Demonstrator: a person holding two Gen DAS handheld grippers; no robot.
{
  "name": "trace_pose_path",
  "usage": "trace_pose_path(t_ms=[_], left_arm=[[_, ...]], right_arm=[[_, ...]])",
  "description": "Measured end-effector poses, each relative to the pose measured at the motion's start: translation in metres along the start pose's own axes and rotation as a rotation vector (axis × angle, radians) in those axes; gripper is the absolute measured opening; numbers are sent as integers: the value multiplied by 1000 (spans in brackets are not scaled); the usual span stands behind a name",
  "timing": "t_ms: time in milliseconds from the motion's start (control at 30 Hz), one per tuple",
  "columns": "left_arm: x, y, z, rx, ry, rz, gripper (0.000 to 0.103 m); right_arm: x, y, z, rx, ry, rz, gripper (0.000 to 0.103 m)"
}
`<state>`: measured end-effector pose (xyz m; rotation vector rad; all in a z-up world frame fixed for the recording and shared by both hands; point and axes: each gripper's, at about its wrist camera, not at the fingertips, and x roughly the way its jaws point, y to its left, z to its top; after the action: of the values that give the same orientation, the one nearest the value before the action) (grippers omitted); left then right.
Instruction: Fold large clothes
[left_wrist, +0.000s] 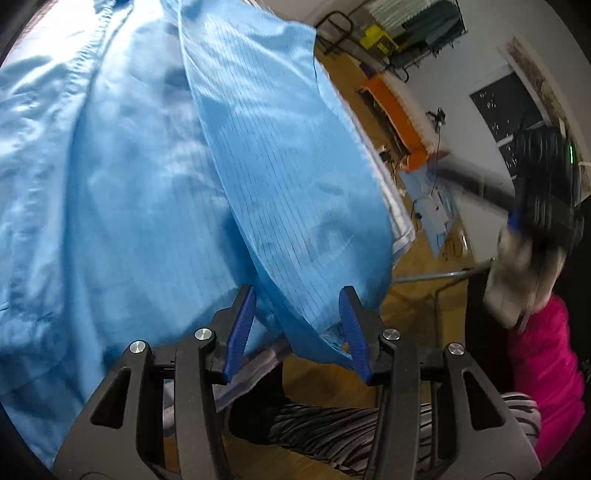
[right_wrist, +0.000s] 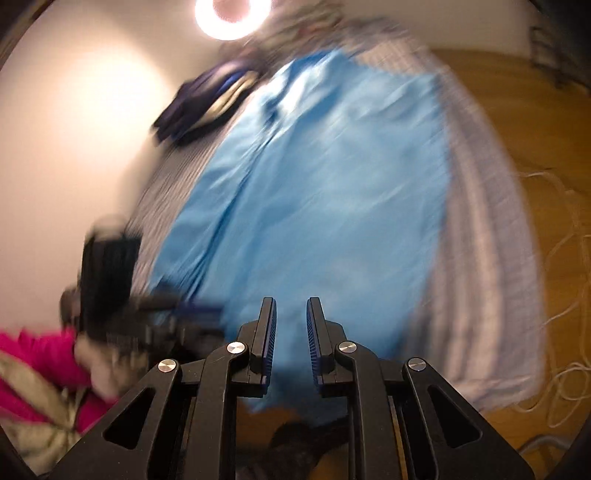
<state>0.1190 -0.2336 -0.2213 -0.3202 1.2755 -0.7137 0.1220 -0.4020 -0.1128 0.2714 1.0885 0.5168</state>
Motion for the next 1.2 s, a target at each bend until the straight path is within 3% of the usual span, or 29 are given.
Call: trace_pose_path(t_ms=[33, 67, 100, 133, 233, 433, 667, 733, 800, 833, 867, 1067, 1200], left_arm=[[4, 1, -1, 4, 5, 3, 38], [8, 2, -2, 7, 14, 13, 15], [10, 5, -3, 11, 20, 27, 6], [12, 8, -4, 9, 18, 27, 5], [12, 16, -5, 1, 17, 11, 3], [13, 20, -5, 18, 25, -4, 2], [17, 23, 5, 21, 44, -49, 1], [18, 25, 8, 21, 49, -63, 1], [19, 25, 10, 28, 52, -74, 0], [20, 24, 11, 33, 51, -75, 0], [20, 24, 12, 36, 51, -78, 0], [13, 25, 19, -9, 41, -135, 0], [24, 22, 21, 48, 40, -64, 0]], right_arm=[[-3, -10, 13, 19, -33, -25, 15], [-4, -17, 23, 33, -54, -38, 15], [-5, -27, 37, 51, -79, -57, 15], [-3, -36, 51, 61, -97, -77, 19], [5, -55, 84, 56, -144, -117, 45], [58, -94, 152, 73, -177, -202, 46], [104, -137, 197, 123, -166, -271, 46], [112, -146, 206, 131, -167, -296, 43], [120, -150, 212, 132, -158, -295, 24], [123, -152, 214, 126, -144, -289, 6], [126, -153, 215, 119, -133, -292, 3], [120, -140, 230, 9, -132, -379, 0], [105, -147, 244, -24, -163, -427, 0]])
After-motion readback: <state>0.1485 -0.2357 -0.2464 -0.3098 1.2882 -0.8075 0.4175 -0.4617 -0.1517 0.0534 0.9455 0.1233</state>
